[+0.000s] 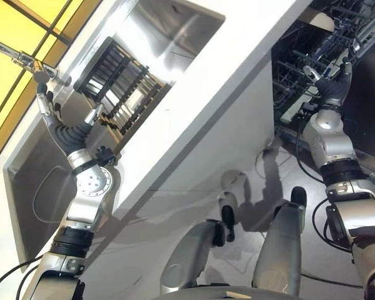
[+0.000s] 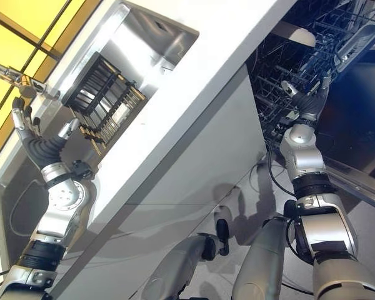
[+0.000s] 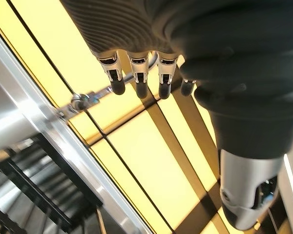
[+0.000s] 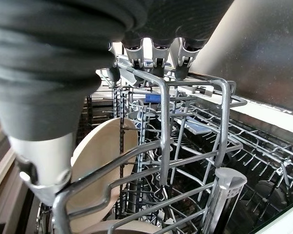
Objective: Pick up plates and place into dishwasher.
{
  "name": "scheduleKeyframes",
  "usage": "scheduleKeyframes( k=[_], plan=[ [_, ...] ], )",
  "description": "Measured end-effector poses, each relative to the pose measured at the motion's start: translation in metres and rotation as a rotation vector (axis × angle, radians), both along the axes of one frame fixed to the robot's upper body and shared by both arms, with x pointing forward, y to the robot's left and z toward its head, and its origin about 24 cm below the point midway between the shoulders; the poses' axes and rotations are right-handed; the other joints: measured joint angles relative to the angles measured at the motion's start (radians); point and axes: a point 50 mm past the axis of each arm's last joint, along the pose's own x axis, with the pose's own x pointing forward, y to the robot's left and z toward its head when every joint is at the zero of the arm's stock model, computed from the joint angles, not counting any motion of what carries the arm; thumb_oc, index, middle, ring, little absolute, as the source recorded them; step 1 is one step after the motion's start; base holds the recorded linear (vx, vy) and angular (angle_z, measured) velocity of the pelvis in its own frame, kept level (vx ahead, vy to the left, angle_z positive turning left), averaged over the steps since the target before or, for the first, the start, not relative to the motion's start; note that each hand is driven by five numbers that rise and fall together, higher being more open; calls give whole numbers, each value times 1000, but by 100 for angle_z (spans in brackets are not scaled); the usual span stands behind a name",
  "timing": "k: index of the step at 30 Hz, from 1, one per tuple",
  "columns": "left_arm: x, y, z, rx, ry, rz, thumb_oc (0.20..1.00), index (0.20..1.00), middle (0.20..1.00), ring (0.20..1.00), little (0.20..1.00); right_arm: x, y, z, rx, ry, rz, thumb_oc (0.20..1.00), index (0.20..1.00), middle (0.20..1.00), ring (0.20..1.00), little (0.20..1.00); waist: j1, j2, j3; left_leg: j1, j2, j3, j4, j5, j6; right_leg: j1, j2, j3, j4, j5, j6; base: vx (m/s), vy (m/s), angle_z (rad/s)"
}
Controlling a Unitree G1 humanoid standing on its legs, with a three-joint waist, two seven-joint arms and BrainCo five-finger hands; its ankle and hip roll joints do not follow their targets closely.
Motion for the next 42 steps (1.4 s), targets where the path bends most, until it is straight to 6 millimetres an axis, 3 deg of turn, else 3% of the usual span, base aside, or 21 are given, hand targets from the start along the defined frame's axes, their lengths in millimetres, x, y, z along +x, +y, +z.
scheduleKeyframes(
  k=[20, 30, 42],
  plan=[
    [-5, 0, -6, 4, 21, -7, 1000, 1000, 1000, 1000, 1000, 7, -10, 8, 32, -2, 29, 1000, 1000, 1000, 1000, 1000, 24, 0, 0, -5, -22, -3, 0, 6, 13, 4, -45, -33, -3, 2, 11, 8, -3, 3],
    [-6, 1, 0, 16, -6, -30, 1000, 1000, 1000, 1000, 1000, 9, -4, 5, -14, 7, 56, 1000, 1000, 1000, 1000, 1000, 33, 0, 0, -25, -15, -4, 9, 9, 17, 7, -50, -62, -16, 8, 11, -53, -51, 6],
    [-3, 2, 4, 38, -1, -41, 1000, 1000, 1000, 1000, 1000, 7, -10, 7, -33, 8, 36, 1000, 1000, 1000, 1000, 1000, 29, 0, 0, -30, -14, -2, 11, 14, 24, 28, -46, -70, -40, 22, 19, -65, -52, 3]
  ],
)
